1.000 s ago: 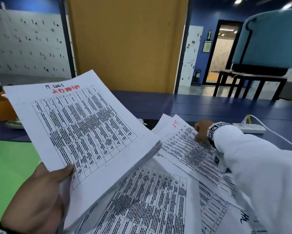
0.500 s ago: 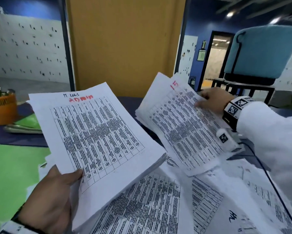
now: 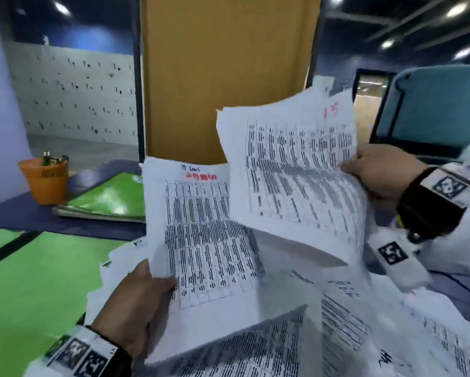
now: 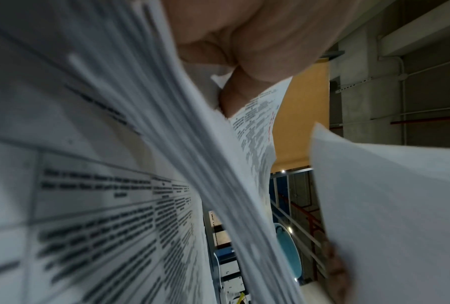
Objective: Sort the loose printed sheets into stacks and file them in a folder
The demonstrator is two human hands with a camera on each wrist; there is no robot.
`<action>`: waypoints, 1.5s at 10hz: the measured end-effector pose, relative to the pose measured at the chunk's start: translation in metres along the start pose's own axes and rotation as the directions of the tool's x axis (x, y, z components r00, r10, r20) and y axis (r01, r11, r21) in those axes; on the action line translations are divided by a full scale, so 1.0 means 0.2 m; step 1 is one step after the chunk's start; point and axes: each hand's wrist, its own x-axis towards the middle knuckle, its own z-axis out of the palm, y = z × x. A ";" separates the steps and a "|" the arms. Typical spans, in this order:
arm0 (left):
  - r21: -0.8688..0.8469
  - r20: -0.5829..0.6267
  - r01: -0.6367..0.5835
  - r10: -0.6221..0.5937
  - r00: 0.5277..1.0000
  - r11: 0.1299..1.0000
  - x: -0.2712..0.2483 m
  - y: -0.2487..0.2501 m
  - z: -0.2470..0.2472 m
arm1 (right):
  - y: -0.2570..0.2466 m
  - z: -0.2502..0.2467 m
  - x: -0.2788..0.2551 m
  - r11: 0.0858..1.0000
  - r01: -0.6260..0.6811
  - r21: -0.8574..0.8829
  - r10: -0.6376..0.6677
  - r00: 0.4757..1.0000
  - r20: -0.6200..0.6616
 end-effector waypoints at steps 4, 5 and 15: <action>-0.247 0.275 0.181 -0.110 0.955 0.952 -0.02 -0.04 0.00 | 0.18 0.47 -0.25 0.988 -0.153 0.020 0.137 0.931 0.338; -0.266 0.295 0.206 -0.124 0.947 0.942 -0.03 -0.03 0.01 | 0.21 0.47 -0.28 0.987 -0.158 -0.013 0.152 0.917 0.368; 0.196 0.099 -0.177 0.160 0.982 0.965 -0.22 0.19 0.09 | -0.01 0.52 -0.56 0.899 0.036 0.436 -0.049 0.999 0.020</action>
